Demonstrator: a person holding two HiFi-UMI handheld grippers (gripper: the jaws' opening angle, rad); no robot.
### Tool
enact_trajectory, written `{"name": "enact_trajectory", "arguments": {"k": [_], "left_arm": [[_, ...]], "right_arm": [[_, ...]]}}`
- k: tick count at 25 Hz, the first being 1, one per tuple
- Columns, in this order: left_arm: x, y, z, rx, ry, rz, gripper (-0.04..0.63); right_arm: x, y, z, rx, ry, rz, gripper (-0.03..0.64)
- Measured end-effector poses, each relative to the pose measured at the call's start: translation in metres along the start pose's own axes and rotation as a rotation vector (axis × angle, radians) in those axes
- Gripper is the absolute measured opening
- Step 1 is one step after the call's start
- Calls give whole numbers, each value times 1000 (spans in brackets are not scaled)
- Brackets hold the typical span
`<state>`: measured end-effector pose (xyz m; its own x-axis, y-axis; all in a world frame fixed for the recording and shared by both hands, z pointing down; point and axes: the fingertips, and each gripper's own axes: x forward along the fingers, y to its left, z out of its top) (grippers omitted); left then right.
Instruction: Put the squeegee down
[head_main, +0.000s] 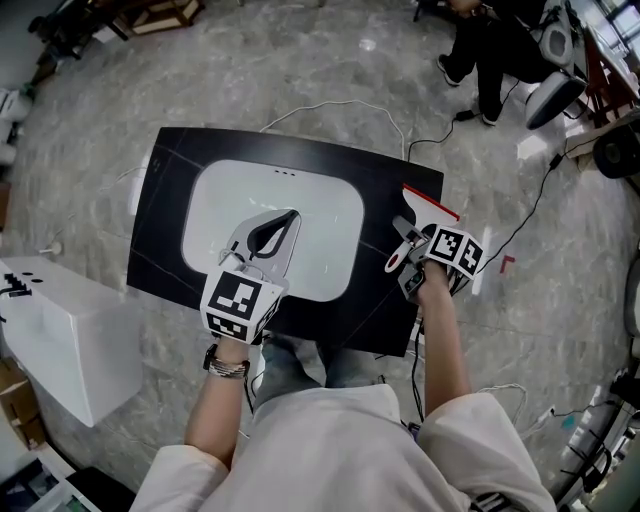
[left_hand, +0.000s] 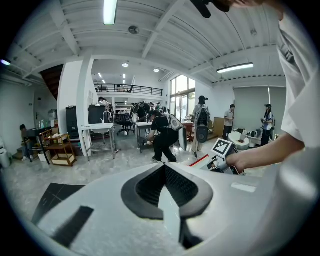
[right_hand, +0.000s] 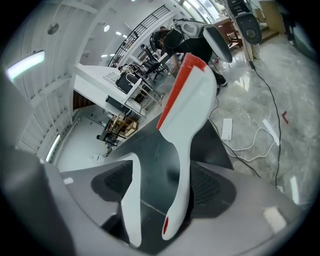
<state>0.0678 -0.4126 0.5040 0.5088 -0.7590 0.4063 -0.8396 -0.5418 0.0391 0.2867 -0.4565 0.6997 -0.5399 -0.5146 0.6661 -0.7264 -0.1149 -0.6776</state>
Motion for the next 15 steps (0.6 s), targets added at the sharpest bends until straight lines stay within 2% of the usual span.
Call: {"name": "enact_trajectory", "arguments": {"k": [4,15], "left_arm": [[2,2,-3,-1,5,2,-1],[4,1,-4,4,5,-13,0]], "right_arm": [[-4,-10,1,-58,-8,-67,364],[-10,-10,-2,-20,-15,-38,365]]}}
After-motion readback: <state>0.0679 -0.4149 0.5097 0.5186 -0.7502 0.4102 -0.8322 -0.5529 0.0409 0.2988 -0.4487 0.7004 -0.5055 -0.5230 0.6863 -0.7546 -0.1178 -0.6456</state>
